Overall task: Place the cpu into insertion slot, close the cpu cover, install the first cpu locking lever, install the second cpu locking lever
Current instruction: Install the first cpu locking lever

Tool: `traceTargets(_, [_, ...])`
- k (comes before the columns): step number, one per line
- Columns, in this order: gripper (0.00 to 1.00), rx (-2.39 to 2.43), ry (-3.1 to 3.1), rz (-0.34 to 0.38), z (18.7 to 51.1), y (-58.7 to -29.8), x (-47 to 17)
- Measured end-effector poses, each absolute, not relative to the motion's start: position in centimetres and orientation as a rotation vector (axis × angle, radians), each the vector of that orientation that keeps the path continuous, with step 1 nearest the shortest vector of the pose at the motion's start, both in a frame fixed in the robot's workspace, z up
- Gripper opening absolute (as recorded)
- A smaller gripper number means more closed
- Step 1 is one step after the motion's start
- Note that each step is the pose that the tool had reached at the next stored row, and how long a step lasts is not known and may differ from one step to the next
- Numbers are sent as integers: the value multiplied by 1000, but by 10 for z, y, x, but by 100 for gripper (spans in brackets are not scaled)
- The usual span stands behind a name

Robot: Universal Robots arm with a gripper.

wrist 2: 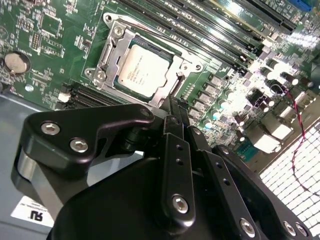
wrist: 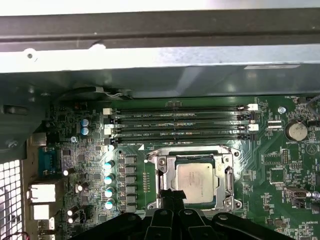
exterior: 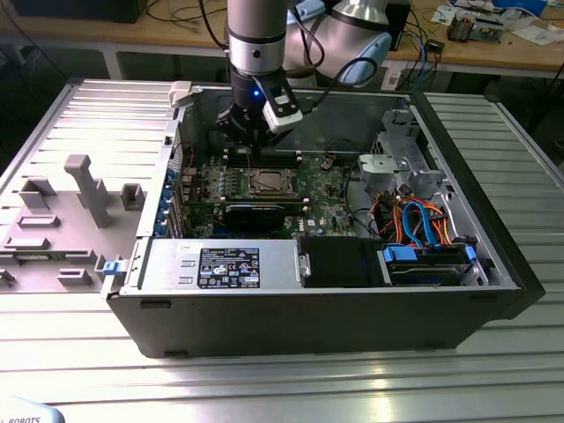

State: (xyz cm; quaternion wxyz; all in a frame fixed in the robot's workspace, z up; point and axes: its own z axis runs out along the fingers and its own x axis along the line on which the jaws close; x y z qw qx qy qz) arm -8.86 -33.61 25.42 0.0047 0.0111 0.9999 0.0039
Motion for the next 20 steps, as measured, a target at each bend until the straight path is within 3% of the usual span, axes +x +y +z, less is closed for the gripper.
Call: traceTargets(20, [11,33,3124,15,254,-336,-105])
